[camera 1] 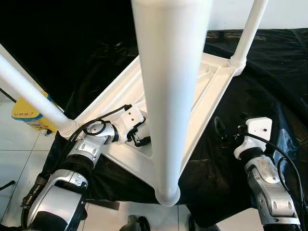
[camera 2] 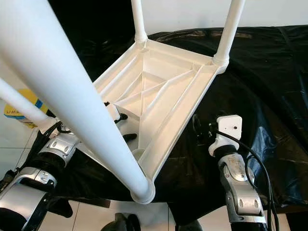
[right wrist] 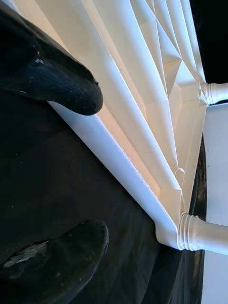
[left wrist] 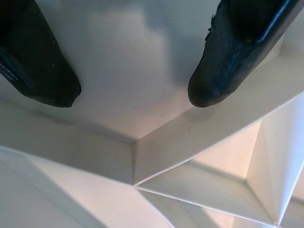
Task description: Building children table
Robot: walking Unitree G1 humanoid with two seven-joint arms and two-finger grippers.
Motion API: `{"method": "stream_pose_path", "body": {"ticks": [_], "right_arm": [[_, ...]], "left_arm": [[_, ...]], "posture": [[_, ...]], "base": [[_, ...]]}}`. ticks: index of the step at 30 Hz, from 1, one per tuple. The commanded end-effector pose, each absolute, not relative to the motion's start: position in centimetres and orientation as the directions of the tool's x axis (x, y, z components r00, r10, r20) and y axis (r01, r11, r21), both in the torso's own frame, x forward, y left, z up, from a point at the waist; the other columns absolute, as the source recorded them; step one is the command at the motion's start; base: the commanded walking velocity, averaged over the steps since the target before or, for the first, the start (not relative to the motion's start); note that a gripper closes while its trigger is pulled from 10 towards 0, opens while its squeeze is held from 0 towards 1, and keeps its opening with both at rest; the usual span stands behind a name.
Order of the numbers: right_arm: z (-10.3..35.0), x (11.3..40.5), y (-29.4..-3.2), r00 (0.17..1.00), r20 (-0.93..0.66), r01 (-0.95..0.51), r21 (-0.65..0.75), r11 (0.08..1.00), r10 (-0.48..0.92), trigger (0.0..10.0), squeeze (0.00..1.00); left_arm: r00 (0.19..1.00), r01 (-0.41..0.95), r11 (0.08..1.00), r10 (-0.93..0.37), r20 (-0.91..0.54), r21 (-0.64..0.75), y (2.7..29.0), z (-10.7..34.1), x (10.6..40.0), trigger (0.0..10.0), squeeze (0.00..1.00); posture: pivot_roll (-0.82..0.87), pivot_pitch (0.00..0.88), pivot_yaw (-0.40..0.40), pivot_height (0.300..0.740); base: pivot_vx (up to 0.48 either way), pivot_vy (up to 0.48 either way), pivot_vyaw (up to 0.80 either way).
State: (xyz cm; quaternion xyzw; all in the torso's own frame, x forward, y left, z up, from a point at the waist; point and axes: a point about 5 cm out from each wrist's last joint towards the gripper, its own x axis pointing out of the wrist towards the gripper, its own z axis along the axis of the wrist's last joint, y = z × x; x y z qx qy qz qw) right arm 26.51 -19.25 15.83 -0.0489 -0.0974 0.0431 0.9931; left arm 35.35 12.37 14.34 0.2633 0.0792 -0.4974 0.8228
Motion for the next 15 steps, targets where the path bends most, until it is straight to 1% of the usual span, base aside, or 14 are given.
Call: {"method": "stream_pose_path", "body": {"ticks": [1, 15], "right_arm": [[15.7, 26.29, -19.19, 0.979, 0.181, -0.075, -0.103, 0.992, 0.093, 10.0, 0.0], [15.7, 26.29, -19.19, 0.979, 0.181, -0.075, -0.103, 0.992, 0.093, 10.0, 0.0]], "left_arm": [[0.469, 0.881, 0.359, -0.75, -0.467, 0.308, 13.07, 12.48, 34.83, 9.3, 0.0], [0.469, 0.881, 0.359, -0.75, -0.467, 0.308, 13.07, 12.48, 34.83, 9.3, 0.0]], "posture": [[-0.16, 0.188, 0.104, 0.74], [-0.16, 0.188, 0.104, 0.74]], "base": [[0.0, 0.0, 0.0], [0.0, 0.0, 0.0]]}}
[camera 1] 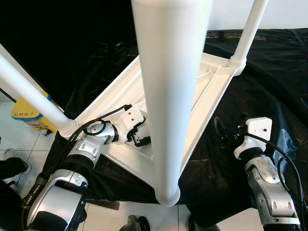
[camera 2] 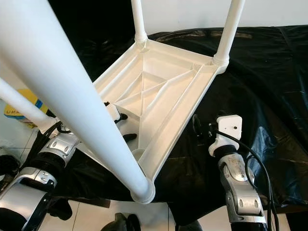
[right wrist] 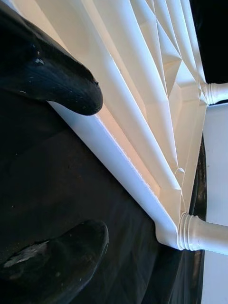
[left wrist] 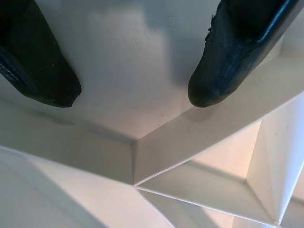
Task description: Building children table
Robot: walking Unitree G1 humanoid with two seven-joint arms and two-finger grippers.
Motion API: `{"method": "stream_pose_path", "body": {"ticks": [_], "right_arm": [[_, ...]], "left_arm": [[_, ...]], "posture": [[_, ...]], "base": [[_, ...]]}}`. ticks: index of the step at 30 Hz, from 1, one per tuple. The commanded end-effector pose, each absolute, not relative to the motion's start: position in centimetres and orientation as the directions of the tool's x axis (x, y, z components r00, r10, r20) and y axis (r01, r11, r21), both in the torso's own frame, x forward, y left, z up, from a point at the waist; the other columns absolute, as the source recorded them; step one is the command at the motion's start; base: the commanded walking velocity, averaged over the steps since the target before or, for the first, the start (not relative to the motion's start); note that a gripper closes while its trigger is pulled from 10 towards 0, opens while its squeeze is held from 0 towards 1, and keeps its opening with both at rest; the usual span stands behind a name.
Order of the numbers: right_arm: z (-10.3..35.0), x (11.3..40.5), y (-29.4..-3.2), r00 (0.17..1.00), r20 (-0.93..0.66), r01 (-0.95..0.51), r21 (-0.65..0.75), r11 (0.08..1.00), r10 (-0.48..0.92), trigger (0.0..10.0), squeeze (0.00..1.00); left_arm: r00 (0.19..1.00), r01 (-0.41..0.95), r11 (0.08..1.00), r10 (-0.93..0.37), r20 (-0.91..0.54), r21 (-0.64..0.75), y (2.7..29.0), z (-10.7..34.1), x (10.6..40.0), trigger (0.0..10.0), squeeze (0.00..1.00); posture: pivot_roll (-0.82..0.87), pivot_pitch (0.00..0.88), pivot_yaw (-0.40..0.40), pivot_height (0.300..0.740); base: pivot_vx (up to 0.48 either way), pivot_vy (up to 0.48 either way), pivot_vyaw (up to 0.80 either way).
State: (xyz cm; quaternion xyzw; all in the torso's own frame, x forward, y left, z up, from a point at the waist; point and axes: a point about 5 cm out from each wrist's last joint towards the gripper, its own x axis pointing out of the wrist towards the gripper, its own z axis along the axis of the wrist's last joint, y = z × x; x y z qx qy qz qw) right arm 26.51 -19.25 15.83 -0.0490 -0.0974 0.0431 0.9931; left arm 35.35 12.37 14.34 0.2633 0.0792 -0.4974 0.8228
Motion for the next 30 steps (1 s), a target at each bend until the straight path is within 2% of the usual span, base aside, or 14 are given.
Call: {"method": "stream_pose_path", "body": {"ticks": [1, 30], "right_arm": [[15.7, 26.29, -19.19, 0.979, 0.181, -0.075, -0.103, 0.992, 0.093, 10.0, 0.0], [15.7, 26.29, -19.19, 0.979, 0.181, -0.075, -0.103, 0.992, 0.093, 10.0, 0.0]], "left_arm": [[0.469, 0.881, 0.359, -0.75, -0.467, 0.308, 13.07, 12.48, 34.83, 9.3, 0.0], [0.469, 0.881, 0.359, -0.75, -0.467, 0.308, 13.07, 12.48, 34.83, 9.3, 0.0]], "posture": [[-0.16, 0.188, 0.104, 0.74], [-0.16, 0.188, 0.104, 0.74]], "base": [[0.0, 0.0, 0.0], [0.0, 0.0, 0.0]]}}
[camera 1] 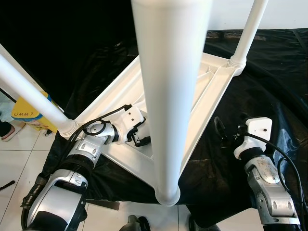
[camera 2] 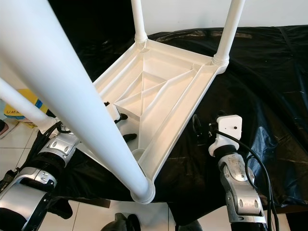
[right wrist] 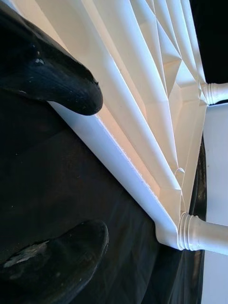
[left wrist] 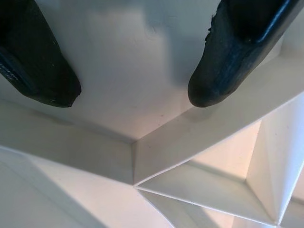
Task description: Building children table
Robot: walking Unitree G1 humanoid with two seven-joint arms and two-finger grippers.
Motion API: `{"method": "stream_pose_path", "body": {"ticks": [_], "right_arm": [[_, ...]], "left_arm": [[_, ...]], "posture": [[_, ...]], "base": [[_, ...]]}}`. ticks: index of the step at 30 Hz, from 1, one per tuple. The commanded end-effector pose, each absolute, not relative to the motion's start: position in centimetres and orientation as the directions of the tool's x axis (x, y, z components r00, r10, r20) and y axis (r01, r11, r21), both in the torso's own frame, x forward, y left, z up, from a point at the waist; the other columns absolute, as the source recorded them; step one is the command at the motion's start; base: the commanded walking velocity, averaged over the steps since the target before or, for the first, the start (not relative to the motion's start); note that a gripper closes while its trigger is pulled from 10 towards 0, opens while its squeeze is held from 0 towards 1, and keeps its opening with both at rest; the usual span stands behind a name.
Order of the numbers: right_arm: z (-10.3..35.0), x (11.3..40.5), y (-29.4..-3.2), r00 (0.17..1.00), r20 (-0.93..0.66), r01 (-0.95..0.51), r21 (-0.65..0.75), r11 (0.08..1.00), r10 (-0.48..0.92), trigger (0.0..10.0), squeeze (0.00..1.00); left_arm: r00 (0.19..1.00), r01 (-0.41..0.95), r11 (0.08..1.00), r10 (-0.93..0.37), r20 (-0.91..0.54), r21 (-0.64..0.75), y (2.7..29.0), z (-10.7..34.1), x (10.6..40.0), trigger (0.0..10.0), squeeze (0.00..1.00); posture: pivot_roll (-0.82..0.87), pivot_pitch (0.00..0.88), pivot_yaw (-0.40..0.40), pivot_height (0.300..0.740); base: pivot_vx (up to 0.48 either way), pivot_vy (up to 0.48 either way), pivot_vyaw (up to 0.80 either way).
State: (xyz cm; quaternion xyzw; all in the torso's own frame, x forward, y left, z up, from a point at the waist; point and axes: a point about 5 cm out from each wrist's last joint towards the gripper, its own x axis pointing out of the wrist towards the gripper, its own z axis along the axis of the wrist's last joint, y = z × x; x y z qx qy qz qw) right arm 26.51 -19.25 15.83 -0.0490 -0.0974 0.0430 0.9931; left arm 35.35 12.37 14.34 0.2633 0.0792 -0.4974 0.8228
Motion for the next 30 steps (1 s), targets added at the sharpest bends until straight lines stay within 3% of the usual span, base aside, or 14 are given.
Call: {"method": "stream_pose_path", "body": {"ticks": [1, 30], "right_arm": [[15.7, 26.29, -19.19, 0.979, 0.181, -0.075, -0.103, 0.992, 0.093, 10.0, 0.0], [15.7, 26.29, -19.19, 0.979, 0.181, -0.075, -0.103, 0.992, 0.093, 10.0, 0.0]], "left_arm": [[0.469, 0.881, 0.359, -0.75, -0.467, 0.308, 13.07, 12.48, 34.83, 9.3, 0.0], [0.469, 0.881, 0.359, -0.75, -0.467, 0.308, 13.07, 12.48, 34.83, 9.3, 0.0]], "posture": [[-0.16, 0.188, 0.104, 0.74], [-0.16, 0.188, 0.104, 0.74]], "base": [[0.0, 0.0, 0.0], [0.0, 0.0, 0.0]]}}
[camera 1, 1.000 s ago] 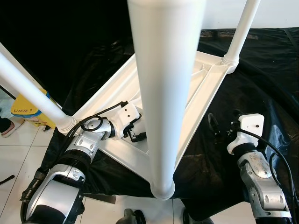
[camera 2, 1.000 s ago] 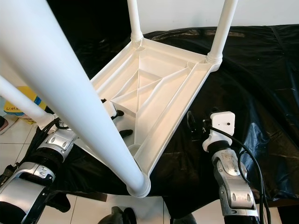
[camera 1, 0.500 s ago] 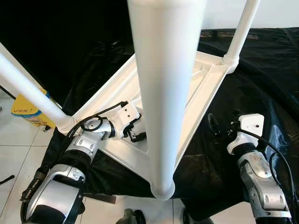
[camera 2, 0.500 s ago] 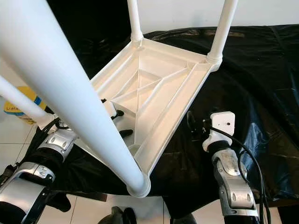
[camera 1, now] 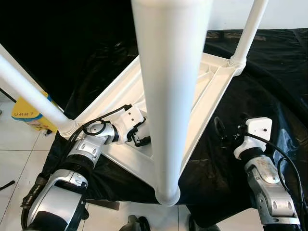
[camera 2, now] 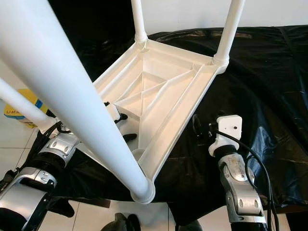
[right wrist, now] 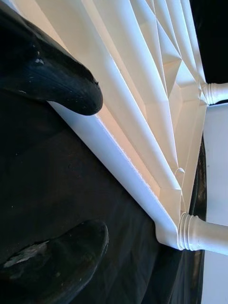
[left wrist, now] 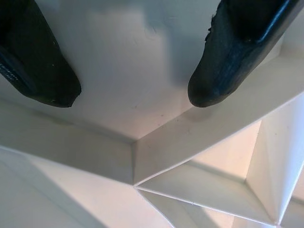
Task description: Building children table
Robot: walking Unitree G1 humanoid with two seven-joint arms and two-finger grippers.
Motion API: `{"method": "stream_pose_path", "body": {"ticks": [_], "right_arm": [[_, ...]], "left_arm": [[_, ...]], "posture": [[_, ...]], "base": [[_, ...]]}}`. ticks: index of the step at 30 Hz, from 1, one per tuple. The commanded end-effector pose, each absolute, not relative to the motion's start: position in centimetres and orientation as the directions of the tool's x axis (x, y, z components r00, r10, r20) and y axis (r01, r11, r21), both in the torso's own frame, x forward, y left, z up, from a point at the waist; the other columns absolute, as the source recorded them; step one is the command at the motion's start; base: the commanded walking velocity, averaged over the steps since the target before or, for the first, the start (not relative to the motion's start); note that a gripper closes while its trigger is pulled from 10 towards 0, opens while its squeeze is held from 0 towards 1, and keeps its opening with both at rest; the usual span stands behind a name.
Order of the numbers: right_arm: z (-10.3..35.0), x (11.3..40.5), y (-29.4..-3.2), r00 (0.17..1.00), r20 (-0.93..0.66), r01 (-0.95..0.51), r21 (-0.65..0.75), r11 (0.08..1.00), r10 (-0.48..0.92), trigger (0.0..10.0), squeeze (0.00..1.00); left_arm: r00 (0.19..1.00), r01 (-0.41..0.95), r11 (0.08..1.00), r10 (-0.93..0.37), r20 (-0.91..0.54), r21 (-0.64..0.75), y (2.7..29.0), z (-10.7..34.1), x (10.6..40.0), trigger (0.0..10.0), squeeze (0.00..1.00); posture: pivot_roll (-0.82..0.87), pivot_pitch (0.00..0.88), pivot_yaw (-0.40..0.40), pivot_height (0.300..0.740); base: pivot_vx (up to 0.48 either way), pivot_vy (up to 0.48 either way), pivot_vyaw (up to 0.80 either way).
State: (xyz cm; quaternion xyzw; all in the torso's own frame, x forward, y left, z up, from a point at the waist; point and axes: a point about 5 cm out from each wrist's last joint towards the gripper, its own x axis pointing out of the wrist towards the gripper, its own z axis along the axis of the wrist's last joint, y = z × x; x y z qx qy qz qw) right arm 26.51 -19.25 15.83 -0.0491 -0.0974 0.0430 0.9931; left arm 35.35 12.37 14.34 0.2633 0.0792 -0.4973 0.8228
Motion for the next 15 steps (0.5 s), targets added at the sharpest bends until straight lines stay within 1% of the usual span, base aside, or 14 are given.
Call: {"method": "stream_pose_path", "body": {"ticks": [1, 15], "right_arm": [[15.7, 26.29, -19.19, 0.979, 0.181, -0.075, -0.103, 0.992, 0.093, 10.0, 0.0], [15.7, 26.29, -19.19, 0.979, 0.181, -0.075, -0.103, 0.992, 0.093, 10.0, 0.0]], "left_arm": [[0.469, 0.881, 0.359, -0.75, -0.467, 0.308, 13.07, 12.48, 34.83, 9.3, 0.0], [0.469, 0.881, 0.359, -0.75, -0.467, 0.308, 13.07, 12.48, 34.83, 9.3, 0.0]], "posture": [[-0.16, 0.188, 0.104, 0.74], [-0.16, 0.188, 0.104, 0.74]], "base": [[0.0, 0.0, 0.0], [0.0, 0.0, 0.0]]}}
